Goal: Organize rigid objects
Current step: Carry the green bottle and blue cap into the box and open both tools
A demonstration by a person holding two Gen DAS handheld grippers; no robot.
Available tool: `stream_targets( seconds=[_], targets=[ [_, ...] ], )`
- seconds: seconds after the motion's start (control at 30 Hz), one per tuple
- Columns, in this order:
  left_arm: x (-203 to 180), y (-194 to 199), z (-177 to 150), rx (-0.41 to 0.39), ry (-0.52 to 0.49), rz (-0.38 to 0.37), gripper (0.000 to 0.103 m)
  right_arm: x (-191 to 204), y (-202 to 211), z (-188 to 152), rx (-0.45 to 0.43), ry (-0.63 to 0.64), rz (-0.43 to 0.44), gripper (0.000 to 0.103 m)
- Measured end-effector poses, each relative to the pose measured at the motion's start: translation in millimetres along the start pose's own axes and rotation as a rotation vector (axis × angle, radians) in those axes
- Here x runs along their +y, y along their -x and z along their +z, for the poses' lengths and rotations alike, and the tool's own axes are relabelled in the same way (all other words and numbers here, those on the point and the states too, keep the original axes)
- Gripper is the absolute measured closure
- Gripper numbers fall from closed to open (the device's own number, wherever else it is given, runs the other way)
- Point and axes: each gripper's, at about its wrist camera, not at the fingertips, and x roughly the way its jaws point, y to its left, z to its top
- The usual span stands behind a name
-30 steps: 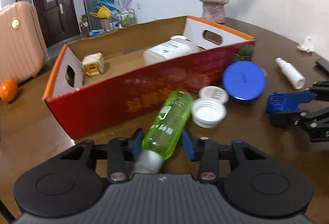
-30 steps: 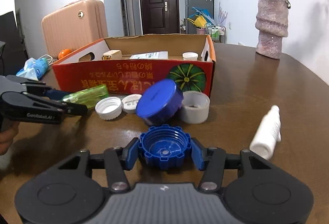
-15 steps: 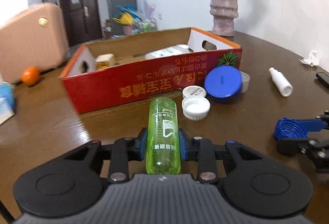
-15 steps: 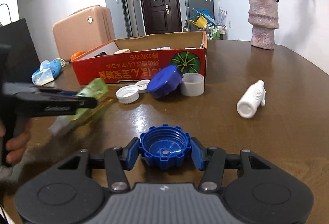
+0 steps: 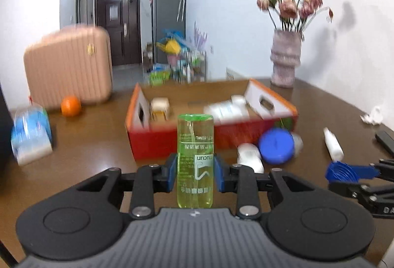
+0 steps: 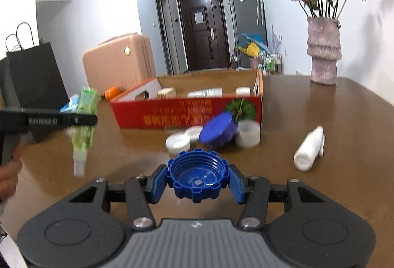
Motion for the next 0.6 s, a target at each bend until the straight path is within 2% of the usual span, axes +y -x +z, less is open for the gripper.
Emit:
stream_targets(
  seconds=[0.1, 0.3, 0.43, 0.6],
  targets=[
    [15.2, -19.1, 40.1, -0.029, -0.039, -0.017, 0.072, -6.2, -10.9, 29.5, -0.033, 0.013, 0.009, 0.051],
    [33.2, -105.6, 95.2, 0.054, -0.117, -0.007, 0.072, -14.6, -67.4, 108.9, -0.064, 0.112, 0.025, 0.051],
    [36.3, -170.7, 107.4, 0.144, -0.200, -0.021, 0.072, -32.6, -134.2, 150.8, 0.007, 0.132, -0.033, 0.051],
    [28.7, -244.7, 96.2, 0.261, -0.271, -0.045, 0.072, -50.6, -215.5, 174.9, 0.131, 0.165, -0.089, 0.051]
  ],
)
